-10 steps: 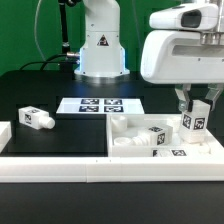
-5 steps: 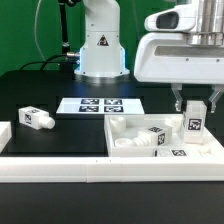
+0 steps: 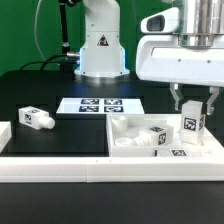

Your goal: Assemble one leg

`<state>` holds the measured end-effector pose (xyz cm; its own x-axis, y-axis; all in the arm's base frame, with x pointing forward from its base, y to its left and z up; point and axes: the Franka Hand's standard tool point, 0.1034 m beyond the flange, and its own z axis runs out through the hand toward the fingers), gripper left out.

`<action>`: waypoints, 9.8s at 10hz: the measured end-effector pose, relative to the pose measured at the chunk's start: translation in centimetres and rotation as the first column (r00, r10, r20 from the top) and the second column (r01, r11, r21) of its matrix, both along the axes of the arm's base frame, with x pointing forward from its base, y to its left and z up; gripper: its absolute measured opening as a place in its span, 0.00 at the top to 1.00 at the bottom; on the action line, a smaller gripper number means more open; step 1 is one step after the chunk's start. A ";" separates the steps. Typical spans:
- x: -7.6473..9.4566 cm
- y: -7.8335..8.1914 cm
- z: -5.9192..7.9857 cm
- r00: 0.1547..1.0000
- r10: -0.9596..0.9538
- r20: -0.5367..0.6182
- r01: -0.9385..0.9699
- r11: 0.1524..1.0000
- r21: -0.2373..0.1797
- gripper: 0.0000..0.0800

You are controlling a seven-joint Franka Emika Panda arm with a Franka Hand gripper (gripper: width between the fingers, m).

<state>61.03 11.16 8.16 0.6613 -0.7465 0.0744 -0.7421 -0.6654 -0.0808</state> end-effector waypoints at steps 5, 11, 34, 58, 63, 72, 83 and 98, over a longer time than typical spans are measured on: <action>0.0 0.2 0.3 0.996 0.091 -0.013 -0.091 0.996 0.000 0.21; 0.5 -0.3 0.5 0.817 0.577 -0.024 -0.577 0.814 -0.061 0.19; 1.1 0.1 0.9 0.995 0.095 -0.005 -0.095 0.995 -0.030 0.64; 0.4 0.5 -0.2 0.290 0.949 -0.126 -0.954 0.276 -0.116 0.58; 0.4 0.4 -0.1 0.480 0.872 -0.100 -0.876 0.469 -0.115 0.64; 0.5 -0.2 -0.3 0.998 0.060 -0.016 -0.060 0.998 -0.008 0.64; 0.1 0.4 0.1 0.959 0.279 -0.039 -0.280 0.960 -0.017 0.20; 0.0 -0.1 -0.4 0.490 0.868 -0.080 -0.870 0.483 -0.095 0.64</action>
Offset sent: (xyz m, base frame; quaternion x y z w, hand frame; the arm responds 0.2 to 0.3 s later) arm -0.0021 -0.0005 0.0064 -0.0183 0.0103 -0.1819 0.9831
